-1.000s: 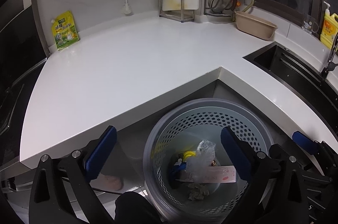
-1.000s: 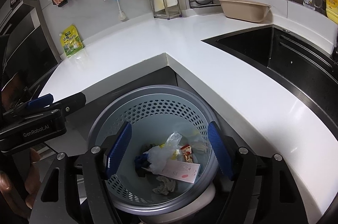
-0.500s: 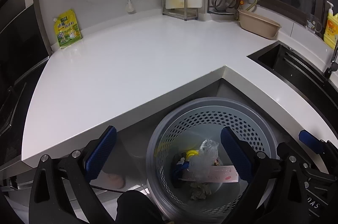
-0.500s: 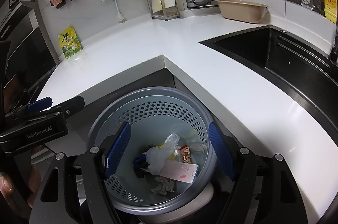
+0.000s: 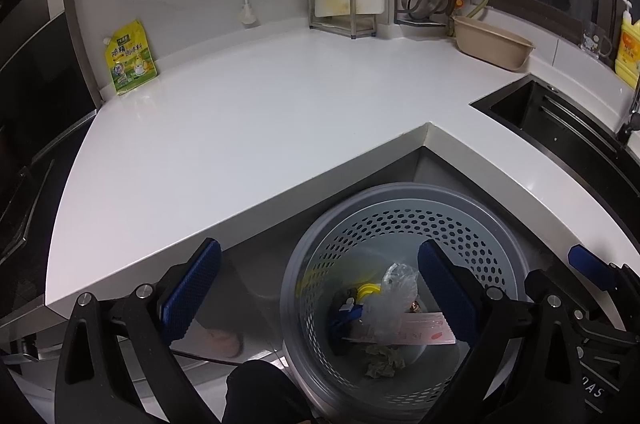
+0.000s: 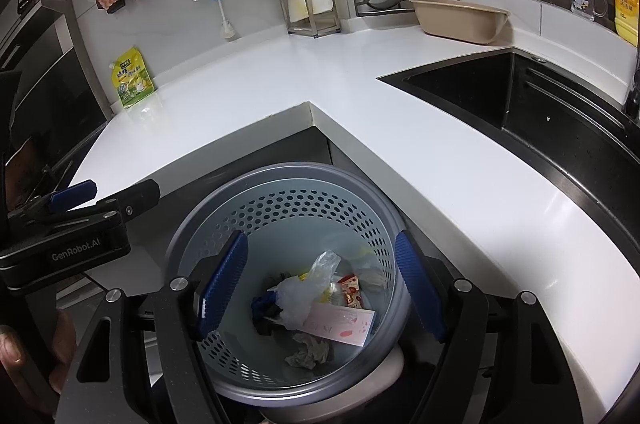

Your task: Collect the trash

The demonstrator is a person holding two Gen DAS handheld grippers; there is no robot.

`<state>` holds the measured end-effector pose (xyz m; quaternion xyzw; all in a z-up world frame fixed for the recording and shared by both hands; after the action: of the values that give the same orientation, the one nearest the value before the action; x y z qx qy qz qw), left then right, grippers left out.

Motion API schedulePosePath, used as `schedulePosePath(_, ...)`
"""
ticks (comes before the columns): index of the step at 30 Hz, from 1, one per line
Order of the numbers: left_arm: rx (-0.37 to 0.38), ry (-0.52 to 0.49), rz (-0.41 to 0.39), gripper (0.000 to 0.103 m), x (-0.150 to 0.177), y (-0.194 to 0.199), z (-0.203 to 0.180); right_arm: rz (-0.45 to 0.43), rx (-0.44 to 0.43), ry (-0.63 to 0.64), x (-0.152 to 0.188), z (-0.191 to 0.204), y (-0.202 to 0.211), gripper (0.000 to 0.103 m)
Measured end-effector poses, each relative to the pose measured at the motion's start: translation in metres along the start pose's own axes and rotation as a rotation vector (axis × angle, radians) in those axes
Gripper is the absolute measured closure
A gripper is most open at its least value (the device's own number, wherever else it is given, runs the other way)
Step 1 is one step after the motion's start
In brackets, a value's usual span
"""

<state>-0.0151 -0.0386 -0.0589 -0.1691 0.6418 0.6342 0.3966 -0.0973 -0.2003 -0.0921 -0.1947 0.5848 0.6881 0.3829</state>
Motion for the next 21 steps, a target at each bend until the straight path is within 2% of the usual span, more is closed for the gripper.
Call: schedulePosePath(21,-0.001,-0.003,0.007,0.006,0.0026,-0.0025,-0.0018,0.003,0.001,0.005,0.0046,0.0035,-0.0028,0.03)
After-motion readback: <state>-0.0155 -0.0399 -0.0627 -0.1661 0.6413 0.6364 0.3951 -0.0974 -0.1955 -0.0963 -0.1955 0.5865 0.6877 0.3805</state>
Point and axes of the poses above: each gripper's, at about its wrist camera, not at the fingertips, and y roughly against the way its jaws point, z to its left, x to its underside, the point moved 2 cm from there along -y, roughly the way its jaws point, and after that the axes turned 4 degrees about -y, right-handed, at the moved point
